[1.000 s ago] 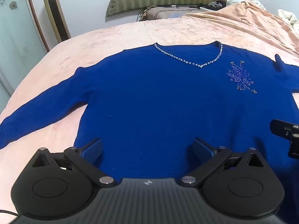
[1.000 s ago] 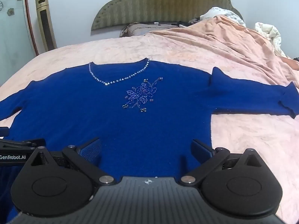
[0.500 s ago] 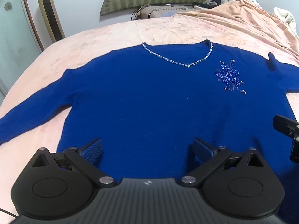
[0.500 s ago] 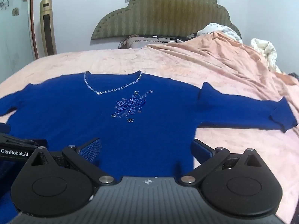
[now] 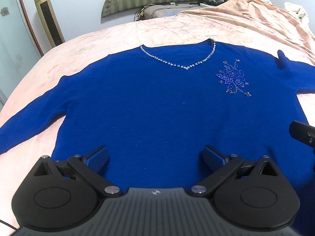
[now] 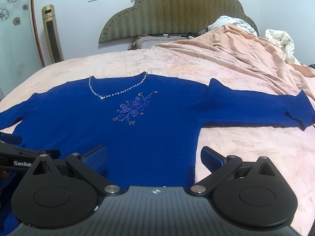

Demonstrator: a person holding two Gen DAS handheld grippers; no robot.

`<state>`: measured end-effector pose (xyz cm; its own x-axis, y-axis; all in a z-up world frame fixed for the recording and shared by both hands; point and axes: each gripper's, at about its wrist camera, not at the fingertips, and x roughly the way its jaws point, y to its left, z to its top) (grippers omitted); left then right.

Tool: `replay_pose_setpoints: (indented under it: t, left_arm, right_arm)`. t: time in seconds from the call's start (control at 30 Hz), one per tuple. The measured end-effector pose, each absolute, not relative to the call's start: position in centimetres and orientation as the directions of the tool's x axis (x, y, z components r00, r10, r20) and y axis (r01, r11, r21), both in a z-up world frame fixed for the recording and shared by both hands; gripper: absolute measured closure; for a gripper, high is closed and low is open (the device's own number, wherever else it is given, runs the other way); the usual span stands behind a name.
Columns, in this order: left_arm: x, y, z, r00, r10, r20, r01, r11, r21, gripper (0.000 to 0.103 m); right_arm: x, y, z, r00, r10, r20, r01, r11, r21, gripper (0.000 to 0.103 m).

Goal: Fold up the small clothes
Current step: 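Move the right tool toward the sweater sleeve cuff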

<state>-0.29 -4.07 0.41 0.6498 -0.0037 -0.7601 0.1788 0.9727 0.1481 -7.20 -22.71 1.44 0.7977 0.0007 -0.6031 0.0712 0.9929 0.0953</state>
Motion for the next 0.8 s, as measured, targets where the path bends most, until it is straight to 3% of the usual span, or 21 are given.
replay_pose_setpoints:
  t: [0.27, 0.47, 0.8]
  left_arm:
    - [-0.2, -5.0, -0.1, 0.658, 0.032, -0.752, 0.183, 0.962, 0.2, 0.0]
    - [0.0, -5.2, -0.3, 0.656, 0.021, -0.754, 0.19, 0.963, 0.192, 0.0]
    - [0.3, -5.7, -0.5, 0.667, 0.04, -0.744, 0.178, 0.961, 0.211, 0.0]
  right_arm:
    - [-7.5, -23.1, 1.6, 0.824, -0.008, -0.567, 0.083, 0.991, 0.106, 0.0]
    - [-7.4, -22.0, 1.4, 0.83, -0.037, -0.556, 0.049, 0.999, 0.008, 0.0]
    - [-7.3, -22.6, 1.5, 0.808, -0.084, -0.583, 0.088, 0.996, -0.021, 0.0]
